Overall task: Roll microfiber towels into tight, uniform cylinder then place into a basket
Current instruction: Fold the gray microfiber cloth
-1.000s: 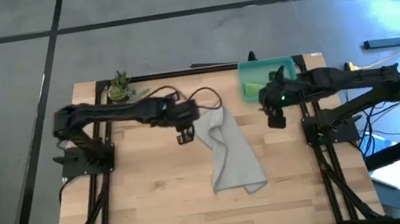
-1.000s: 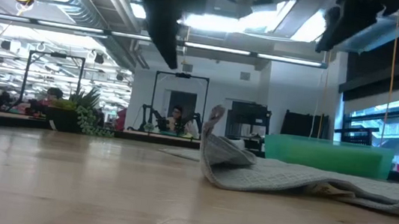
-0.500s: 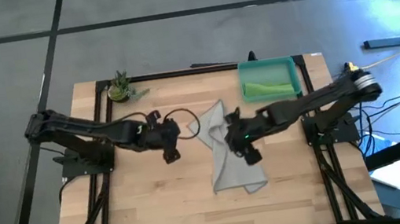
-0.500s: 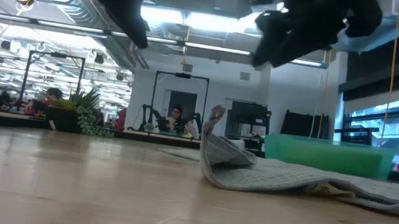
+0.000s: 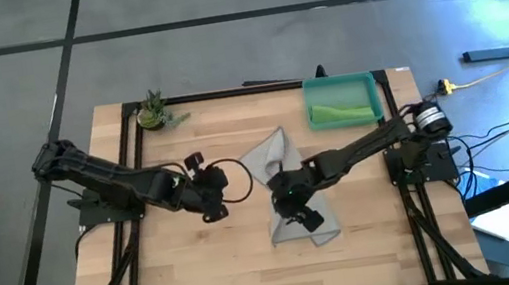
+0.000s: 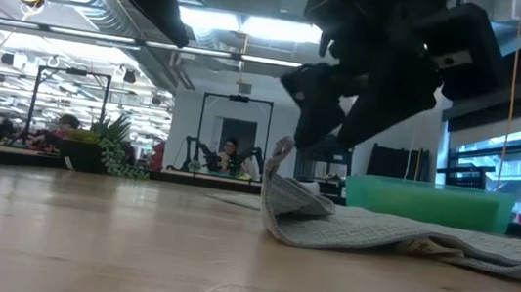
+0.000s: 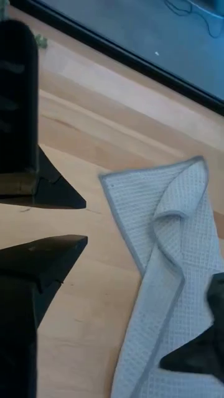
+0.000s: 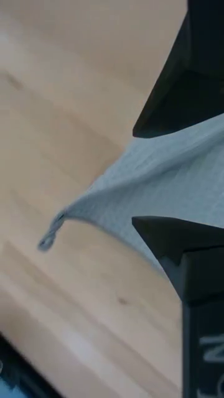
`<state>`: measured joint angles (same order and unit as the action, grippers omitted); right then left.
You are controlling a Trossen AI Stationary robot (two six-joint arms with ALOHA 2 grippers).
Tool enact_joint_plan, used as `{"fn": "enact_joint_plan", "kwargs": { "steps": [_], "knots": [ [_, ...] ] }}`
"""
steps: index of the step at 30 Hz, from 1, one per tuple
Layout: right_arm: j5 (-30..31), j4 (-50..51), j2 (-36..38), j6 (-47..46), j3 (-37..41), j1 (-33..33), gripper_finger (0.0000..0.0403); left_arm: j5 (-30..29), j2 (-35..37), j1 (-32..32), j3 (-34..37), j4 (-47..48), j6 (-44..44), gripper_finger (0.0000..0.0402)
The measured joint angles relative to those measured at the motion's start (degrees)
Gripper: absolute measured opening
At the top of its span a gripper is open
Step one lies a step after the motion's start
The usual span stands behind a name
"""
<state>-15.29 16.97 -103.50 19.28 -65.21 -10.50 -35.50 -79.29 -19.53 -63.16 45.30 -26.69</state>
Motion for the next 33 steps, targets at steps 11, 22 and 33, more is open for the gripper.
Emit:
{"fn": "enact_joint_plan", "kwargs": {
  "steps": [11,22,33],
  "knots": [
    [3.58,-5.62,-5.02,0.50,0.00,-0.72,0.0218,-0.07,0.00,-0.81,0.00,-0.03,-1.71,0.0075],
    [5.78,-9.64,-8.36,2.34,-0.02,-3.45,0.0218,-0.07,0.00,-0.81,0.00,-1.17,-1.73,0.0075],
    [14.34,-6.18,-8.11,8.80,-0.02,-3.69,0.0048,-0.03,0.00,-0.78,0.00,-1.27,-1.62,0.0075]
  ]
}}
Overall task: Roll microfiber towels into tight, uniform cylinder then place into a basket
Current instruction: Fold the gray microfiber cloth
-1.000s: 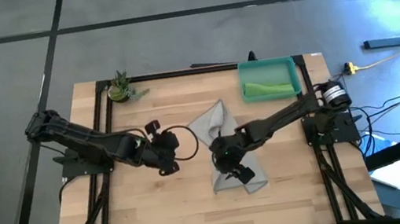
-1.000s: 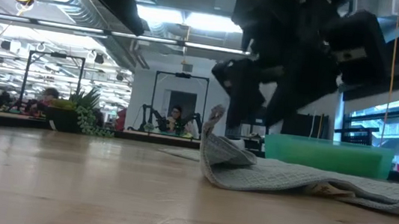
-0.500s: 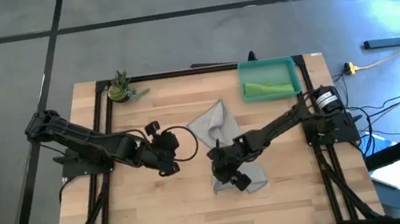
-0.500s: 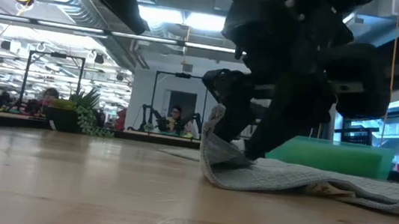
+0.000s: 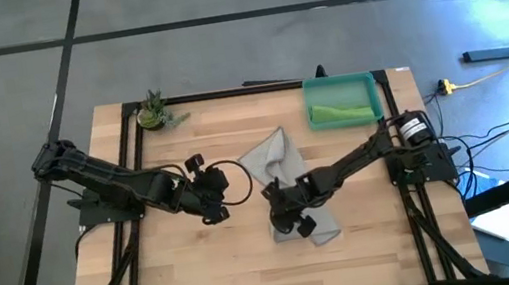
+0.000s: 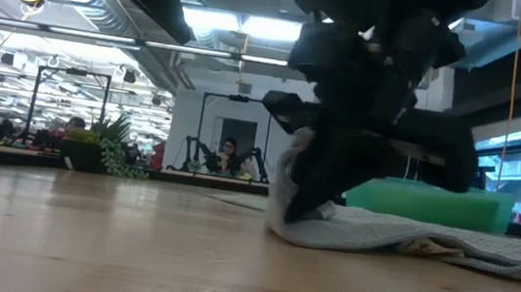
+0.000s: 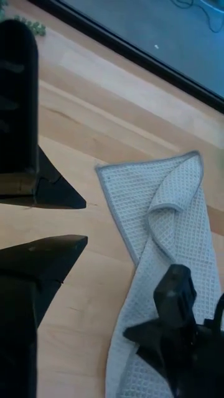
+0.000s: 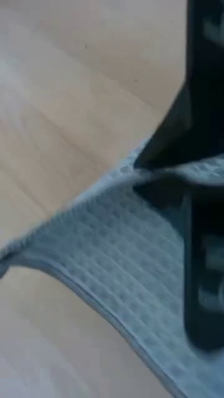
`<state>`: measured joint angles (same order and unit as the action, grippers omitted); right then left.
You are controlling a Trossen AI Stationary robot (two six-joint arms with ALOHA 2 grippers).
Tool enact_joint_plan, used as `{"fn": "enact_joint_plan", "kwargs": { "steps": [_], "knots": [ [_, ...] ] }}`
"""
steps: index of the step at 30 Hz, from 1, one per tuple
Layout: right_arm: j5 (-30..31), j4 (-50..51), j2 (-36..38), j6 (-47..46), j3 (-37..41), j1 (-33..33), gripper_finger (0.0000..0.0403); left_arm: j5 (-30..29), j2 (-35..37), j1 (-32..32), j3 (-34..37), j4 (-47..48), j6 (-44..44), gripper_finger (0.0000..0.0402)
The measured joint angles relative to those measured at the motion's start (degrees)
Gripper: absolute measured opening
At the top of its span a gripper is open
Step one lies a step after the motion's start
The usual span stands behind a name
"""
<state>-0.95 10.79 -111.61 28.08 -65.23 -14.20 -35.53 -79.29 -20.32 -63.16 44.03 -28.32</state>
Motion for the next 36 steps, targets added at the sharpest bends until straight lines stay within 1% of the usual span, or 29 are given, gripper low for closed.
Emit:
{"fn": "enact_joint_plan", "kwargs": {
  "steps": [1,2,8,12,14,17,19,23,25,27,30,33,36],
  "knots": [
    [0.01,0.94,0.40,0.91,0.00,0.00,0.0025,0.01,0.00,0.03,0.00,0.00,0.24,0.0075],
    [0.19,2.21,0.88,1.18,0.01,-0.01,0.0014,0.02,0.00,0.04,0.00,0.00,0.32,0.0075],
    [8.82,9.80,5.80,0.63,0.02,0.02,0.0006,0.01,-0.19,0.08,-0.02,-0.23,0.32,0.0075],
    [11.03,16.39,11.37,-2.59,0.02,0.02,0.0007,-0.07,-0.67,0.85,-0.04,-0.57,0.35,0.0075],
    [12.76,21.23,14.17,-5.57,0.02,0.00,0.0005,-0.04,-0.87,1.33,-0.02,-0.31,0.37,0.0075],
    [14.45,29.73,18.29,-11.56,0.02,-0.04,0.0004,-0.61,-2.04,2.55,-0.09,-2.55,0.87,0.0075],
    [15.14,35.01,20.54,-16.09,0.02,-0.04,0.0004,-1.14,-3.21,3.38,0.00,-3.09,2.28,0.0075],
    [16.85,44.26,23.93,-25.11,0.02,-0.54,0.0003,-0.86,-7.24,6.24,0.00,-7.37,6.23,0.0075],
    [17.09,48.50,24.85,-29.47,0.02,-0.74,0.0002,-0.74,-9.54,7.80,-0.02,-11.20,8.57,0.0075],
    [16.75,52.05,25.17,-34.09,0.02,-1.14,0.0002,-0.63,-11.45,9.09,0.00,-12.98,10.91,0.0075],
    [16.30,57.55,25.03,-40.25,0.02,-1.69,0.0002,1.65,-13.81,11.12,-0.02,-16.39,13.79,0.0075],
    [16.33,59.82,24.61,-44.96,0.02,-2.62,0.0002,4.78,-15.05,12.60,-0.02,-18.45,15.24,0.0075],
    [16.31,60.58,24.70,-47.94,0.02,-3.43,0.0002,6.83,-15.06,13.29,-0.01,-18.12,15.41,0.0075]
  ]
}}
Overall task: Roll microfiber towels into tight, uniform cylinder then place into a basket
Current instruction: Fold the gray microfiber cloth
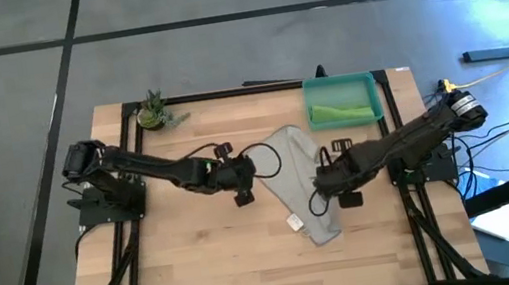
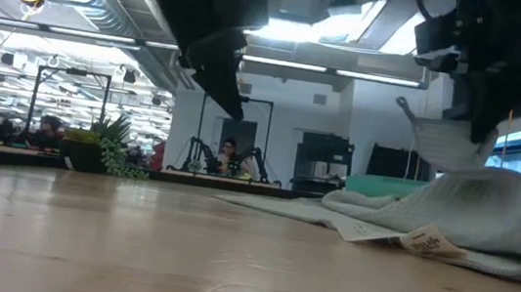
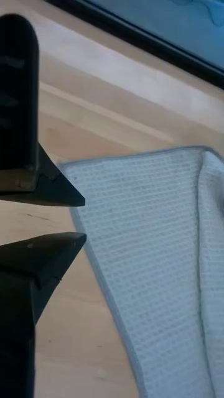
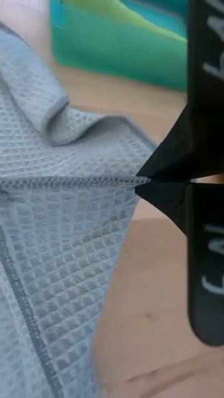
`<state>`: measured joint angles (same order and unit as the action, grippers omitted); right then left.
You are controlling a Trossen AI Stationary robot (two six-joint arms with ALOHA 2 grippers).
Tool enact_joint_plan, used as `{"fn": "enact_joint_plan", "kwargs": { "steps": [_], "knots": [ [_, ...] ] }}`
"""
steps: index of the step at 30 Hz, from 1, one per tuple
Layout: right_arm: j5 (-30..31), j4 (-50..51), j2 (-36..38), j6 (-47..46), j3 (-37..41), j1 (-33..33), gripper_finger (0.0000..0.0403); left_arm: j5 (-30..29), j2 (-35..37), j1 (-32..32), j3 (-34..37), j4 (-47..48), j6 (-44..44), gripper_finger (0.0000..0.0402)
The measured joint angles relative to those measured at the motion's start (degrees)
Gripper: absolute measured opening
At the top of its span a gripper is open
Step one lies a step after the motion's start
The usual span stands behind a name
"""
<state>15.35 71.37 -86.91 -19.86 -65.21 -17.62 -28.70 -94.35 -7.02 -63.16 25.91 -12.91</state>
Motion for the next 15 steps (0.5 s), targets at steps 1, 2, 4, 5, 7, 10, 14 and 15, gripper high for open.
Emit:
{"fn": "enact_joint_plan", "kwargs": {
  "steps": [1,2,4,5,7,10,14,15],
  "knots": [
    [-0.03,0.50,-0.03,-1.27,0.00,-0.19,0.0002,0.17,0.01,0.14,-0.01,0.05,0.02,0.0075],
    [-0.10,1.80,-0.04,-2.94,0.00,-0.31,0.0002,0.21,0.11,0.20,0.01,0.24,0.02,0.0075],
    [-0.43,4.71,-0.14,-5.98,0.00,-0.41,0.0001,0.23,0.41,0.17,0.01,0.12,0.04,0.0075],
    [-0.42,5.76,-0.22,-7.21,0.00,-0.52,0.0001,0.23,0.49,0.17,-0.01,-0.07,0.34,0.0075],
    [-0.39,7.84,-0.24,-8.41,0.00,-0.71,0.0002,0.36,0.44,0.44,-0.01,-0.27,1.59,0.0075],
    [-0.17,6.35,-0.24,-8.74,0.00,-0.73,0.0006,1.08,-0.69,1.13,-0.01,-1.25,1.68,0.0075],
    [-0.22,4.87,-0.31,-9.91,0.00,-0.39,0.0012,1.82,-1.22,1.09,-0.01,-2.35,2.72,0.0075],
    [-0.24,4.66,-0.31,-9.93,0.00,-0.29,0.0014,1.92,-1.22,1.05,-0.01,-2.80,2.98,0.0075]
  ]
}}
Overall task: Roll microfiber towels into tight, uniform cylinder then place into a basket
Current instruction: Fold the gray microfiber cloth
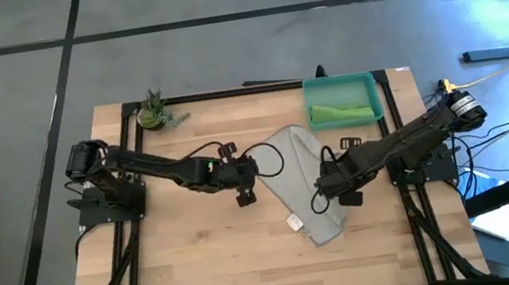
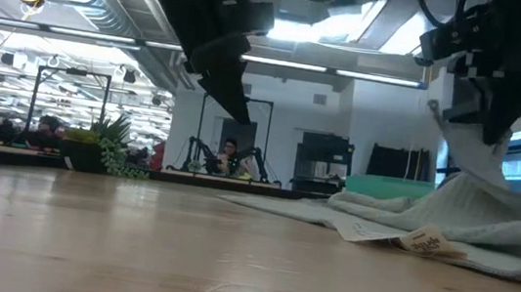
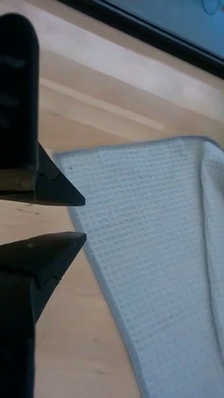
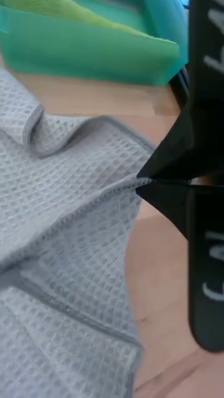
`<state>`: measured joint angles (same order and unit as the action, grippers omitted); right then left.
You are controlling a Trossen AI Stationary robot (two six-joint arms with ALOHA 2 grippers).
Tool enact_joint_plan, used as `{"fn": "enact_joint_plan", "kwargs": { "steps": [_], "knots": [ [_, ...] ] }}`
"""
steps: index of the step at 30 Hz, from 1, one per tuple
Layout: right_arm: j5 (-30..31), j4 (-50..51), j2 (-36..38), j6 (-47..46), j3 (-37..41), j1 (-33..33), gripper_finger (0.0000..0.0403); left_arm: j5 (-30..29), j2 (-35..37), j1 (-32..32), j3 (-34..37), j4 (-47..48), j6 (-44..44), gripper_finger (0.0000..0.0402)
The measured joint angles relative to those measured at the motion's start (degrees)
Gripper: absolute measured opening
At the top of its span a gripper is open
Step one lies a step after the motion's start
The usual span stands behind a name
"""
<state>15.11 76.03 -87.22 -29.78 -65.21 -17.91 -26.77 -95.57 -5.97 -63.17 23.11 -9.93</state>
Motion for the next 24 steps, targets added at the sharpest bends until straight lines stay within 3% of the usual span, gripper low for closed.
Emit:
{"fn": "enact_joint_plan", "kwargs": {
  "steps": [8,14,18,21,24],
  "knots": [
    [0.26,0.13,-0.02,-0.46,0.00,1.33,0.0041,-0.06,0.00,0.04,0.02,-0.90,0.04,0.0075],
    [2.27,1.33,-0.02,-4.53,0.00,2.15,0.0096,-0.06,0.00,0.08,0.01,-0.92,0.04,0.0075],
    [0.36,1.08,-0.02,-7.51,0.00,2.74,0.0131,-0.06,0.00,0.08,0.00,-0.92,0.15,0.0075],
    [1.54,-4.11,-0.03,-14.28,0.00,2.94,0.0141,-0.08,0.00,0.08,0.00,-0.91,1.86,0.0075],
    [6.10,-12.35,-0.13,-12.83,0.00,3.18,0.0142,-0.10,0.00,0.09,0.00,-0.92,2.95,0.0075]
  ]
}}
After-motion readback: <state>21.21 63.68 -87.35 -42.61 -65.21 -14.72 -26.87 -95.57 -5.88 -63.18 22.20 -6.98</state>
